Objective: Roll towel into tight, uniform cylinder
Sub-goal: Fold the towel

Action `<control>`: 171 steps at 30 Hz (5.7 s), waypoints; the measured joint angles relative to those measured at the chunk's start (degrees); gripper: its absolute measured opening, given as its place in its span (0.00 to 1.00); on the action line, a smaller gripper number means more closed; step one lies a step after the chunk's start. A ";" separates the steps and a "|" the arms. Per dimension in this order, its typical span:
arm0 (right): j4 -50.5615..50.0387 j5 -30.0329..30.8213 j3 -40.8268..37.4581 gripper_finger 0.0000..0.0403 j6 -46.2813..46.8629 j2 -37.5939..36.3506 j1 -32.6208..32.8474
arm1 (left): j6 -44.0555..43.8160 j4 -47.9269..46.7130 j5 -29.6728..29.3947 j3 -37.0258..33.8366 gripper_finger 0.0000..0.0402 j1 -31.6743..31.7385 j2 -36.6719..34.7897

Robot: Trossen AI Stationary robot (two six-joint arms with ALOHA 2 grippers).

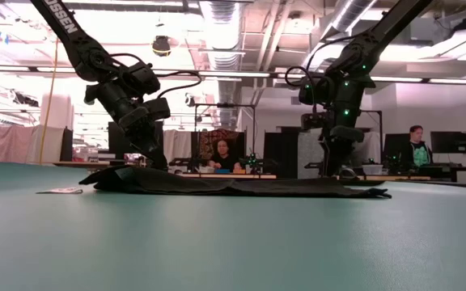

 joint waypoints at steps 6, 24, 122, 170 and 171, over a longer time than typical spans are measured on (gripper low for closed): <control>3.08 -0.02 0.09 0.40 -0.07 1.28 -0.65 | -0.47 0.07 -0.02 0.00 0.41 0.00 -0.02; 2.27 5.07 2.48 0.04 -0.20 2.32 -0.22 | -0.98 0.00 -0.28 0.00 0.41 -0.17 -0.02; 4.37 18.34 4.94 0.00 -2.58 -9.04 3.48 | 8.06 -21.47 -40.88 7.30 0.00 -9.57 -14.97; 0.38 34.21 4.76 0.00 4.57 -24.46 10.32 | 25.28 -0.44 -22.79 10.38 0.26 -12.91 3.99; 0.38 34.19 4.76 0.00 4.57 -24.46 10.32 | 26.99 -1.84 -23.01 11.76 0.27 -12.69 5.84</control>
